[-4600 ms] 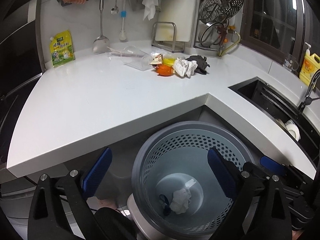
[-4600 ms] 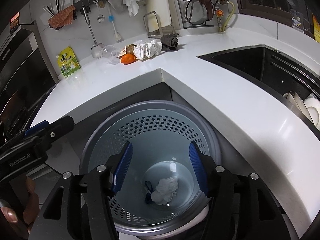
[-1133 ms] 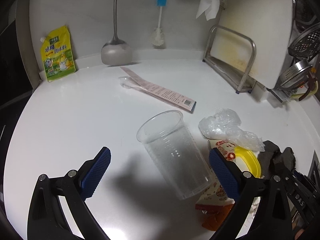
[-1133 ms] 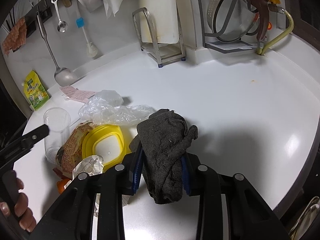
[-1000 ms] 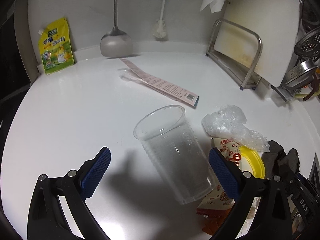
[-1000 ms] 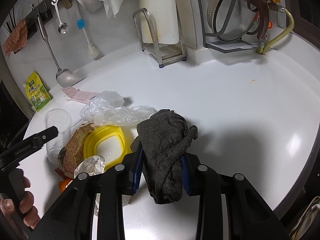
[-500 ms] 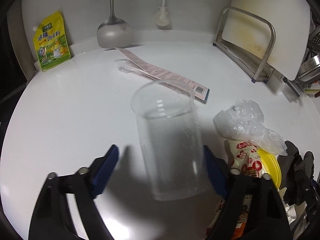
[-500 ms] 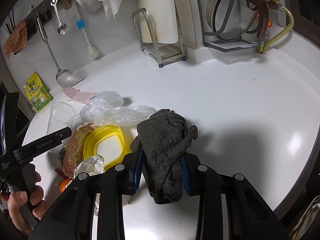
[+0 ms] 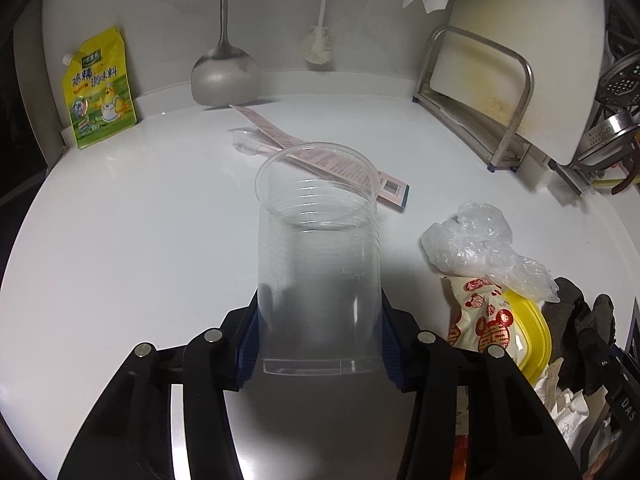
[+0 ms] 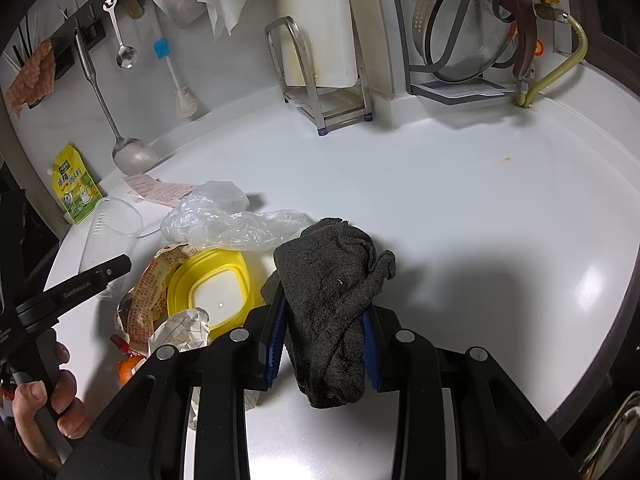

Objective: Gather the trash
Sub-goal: 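Grasp the clear plastic cup with the left tool and lift it, then carry the grey cloth in the right tool over the bin while the left tool carries the cup there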

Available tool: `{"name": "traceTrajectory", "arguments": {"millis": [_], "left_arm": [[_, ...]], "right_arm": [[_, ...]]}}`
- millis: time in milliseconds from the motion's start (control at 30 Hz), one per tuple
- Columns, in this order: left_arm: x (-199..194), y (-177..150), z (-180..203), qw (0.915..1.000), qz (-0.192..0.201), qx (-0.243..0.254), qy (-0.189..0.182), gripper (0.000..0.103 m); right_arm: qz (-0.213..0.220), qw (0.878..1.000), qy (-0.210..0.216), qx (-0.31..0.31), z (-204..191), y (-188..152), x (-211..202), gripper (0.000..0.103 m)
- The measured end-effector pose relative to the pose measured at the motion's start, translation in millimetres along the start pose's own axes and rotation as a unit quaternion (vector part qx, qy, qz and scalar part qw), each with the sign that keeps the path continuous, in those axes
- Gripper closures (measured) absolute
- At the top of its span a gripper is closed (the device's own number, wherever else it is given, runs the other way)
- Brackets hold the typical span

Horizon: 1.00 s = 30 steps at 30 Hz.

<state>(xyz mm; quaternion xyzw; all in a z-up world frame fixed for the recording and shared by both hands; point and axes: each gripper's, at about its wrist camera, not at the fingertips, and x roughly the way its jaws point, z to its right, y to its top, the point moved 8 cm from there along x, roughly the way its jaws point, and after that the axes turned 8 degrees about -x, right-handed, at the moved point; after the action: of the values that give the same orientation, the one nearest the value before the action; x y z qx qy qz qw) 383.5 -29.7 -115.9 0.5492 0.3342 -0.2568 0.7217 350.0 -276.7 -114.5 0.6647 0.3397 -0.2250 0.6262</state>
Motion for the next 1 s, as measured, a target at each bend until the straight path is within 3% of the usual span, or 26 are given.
{"name": "traceTrajectory", "arguments": {"millis": [300,500,1000], "left_arm": [[-39.0,-9.8,1.6,0.9986,0.04,0.034,-0.006,0.054],[-72.1,-28.8,8.0,0.996,0.06,0.063,-0.021,0.054],[-168.5,-103.6,6.3,0.9865,0.105,0.113,-0.055,0.054]], "right_arm": [[0.018,1.0,-0.01,0.001,0.6,-4.6,-16.8,0.072],[0.051,0.998,-0.035,0.004,5.0,-17.2,-48.6,0.072],[0.093,0.993,-0.073,0.012,-28.8,-108.2,-152.6,0.072]]}}
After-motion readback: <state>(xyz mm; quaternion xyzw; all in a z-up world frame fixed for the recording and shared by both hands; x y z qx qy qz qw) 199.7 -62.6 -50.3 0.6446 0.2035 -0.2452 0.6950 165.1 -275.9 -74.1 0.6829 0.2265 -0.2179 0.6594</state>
